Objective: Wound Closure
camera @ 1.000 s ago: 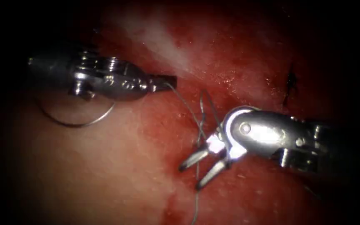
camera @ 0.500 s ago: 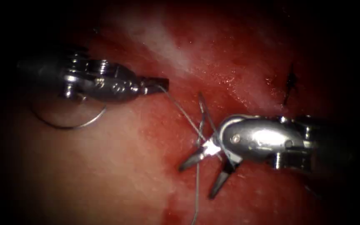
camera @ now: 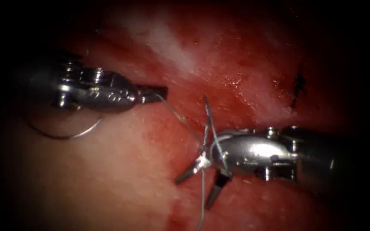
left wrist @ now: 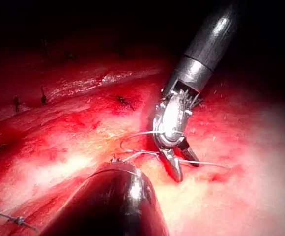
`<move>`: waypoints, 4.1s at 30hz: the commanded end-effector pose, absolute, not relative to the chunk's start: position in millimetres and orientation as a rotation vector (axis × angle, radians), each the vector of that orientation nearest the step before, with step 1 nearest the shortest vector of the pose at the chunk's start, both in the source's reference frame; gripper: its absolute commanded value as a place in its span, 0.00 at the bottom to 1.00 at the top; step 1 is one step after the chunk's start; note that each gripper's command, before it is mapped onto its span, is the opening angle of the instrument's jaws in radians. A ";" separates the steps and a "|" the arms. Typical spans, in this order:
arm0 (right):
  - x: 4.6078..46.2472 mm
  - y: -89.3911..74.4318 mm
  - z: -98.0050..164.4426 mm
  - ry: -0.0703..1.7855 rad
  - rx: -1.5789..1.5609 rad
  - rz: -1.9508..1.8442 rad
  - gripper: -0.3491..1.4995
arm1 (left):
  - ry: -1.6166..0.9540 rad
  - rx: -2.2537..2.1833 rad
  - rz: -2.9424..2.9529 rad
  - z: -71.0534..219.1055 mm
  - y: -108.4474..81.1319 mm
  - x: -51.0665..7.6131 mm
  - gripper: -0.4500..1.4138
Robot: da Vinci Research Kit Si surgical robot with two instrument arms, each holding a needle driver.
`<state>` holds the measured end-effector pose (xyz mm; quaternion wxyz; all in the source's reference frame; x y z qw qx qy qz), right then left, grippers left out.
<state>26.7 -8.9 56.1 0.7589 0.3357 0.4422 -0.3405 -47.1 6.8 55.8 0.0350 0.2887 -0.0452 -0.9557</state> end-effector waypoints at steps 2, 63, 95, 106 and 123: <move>27.4 -8.8 56.4 0.955 0.758 -0.765 0.00 | -0.137 0.889 -2.936 55.8 6.4 -47.6 0.00; 20.6 1.4 60.4 0.812 0.799 0.269 0.00 | -0.077 0.825 -2.857 39.5 -13.1 -38.5 0.00; 18.5 6.0 57.9 0.637 0.818 0.983 0.00 | 0.144 0.996 -2.661 34.2 -19.6 -33.9 0.00; 17.4 5.7 59.1 0.613 0.761 1.159 0.00 | 0.309 1.041 -2.455 34.1 -23.9 -35.3 0.00; 18.0 6.2 60.9 0.638 0.671 1.263 0.00 | 0.493 0.924 -2.406 37.3 -26.8 -33.3 0.00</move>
